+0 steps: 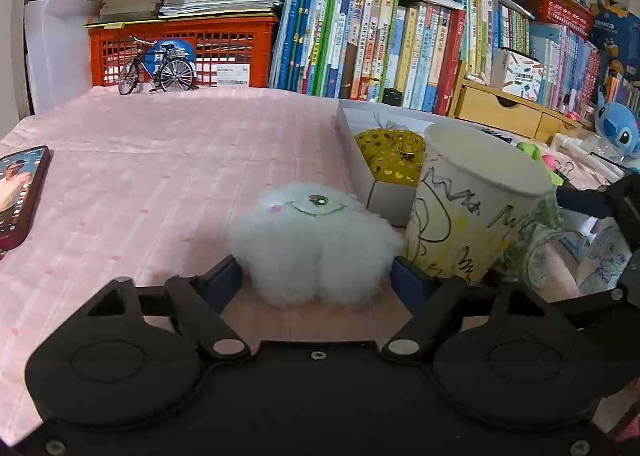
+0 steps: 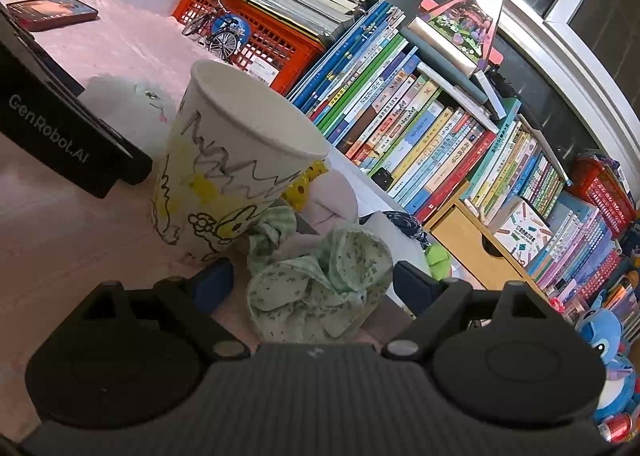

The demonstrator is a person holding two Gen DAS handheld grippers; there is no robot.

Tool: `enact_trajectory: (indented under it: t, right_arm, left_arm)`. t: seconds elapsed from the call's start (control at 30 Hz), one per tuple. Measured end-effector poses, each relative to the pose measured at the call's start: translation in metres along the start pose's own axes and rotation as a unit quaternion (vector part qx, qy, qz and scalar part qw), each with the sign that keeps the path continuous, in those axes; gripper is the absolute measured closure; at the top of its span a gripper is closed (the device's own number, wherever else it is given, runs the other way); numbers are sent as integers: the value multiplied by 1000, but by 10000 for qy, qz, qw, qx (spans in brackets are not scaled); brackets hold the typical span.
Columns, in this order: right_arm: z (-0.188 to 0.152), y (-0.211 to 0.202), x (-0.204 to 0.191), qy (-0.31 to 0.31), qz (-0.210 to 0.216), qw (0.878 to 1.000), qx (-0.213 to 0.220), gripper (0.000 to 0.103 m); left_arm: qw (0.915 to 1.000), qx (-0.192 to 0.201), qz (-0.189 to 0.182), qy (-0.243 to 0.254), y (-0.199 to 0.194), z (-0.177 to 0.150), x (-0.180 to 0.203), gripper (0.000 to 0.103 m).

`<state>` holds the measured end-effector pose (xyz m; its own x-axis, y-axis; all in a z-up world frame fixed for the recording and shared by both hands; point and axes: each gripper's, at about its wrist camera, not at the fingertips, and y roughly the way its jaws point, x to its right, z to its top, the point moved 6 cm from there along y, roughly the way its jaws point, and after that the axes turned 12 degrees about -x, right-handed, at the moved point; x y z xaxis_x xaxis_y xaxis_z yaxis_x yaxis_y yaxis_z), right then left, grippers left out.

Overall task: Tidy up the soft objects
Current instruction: 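Grasp the white fluffy pompom with the left tool while the right tool grasps the pale green scrunchie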

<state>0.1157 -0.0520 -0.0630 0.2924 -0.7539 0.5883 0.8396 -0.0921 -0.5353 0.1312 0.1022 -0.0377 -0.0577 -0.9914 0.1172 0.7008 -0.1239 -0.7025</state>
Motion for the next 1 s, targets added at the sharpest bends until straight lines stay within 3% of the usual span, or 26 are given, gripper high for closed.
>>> enact_trajectory:
  t: [0.1,0.33,0.4,0.5,1.0]
  right_arm:
    - [0,0,-2,-12,66,10000,-12,18]
    - [0,-1,-8,-142,205,9997,7,29]
    - [-1,0,-7,-130,194,9997,-28,45]
    - [-3,0,-5,-100,185,9998,-34,52]
    - [4,-16,14,334,34,9991,266,59]
  left_arm:
    - [10000,8,49,15,-1,0,0,39]
    - [10000,9,18,1,-5,1,0,42]
    - [10000,26,30,3,-6,2,0,43]
    - [10000,59,66,8,-9,3,0,43]
    - [9993,266,252,-42,-23,15,-4,47]
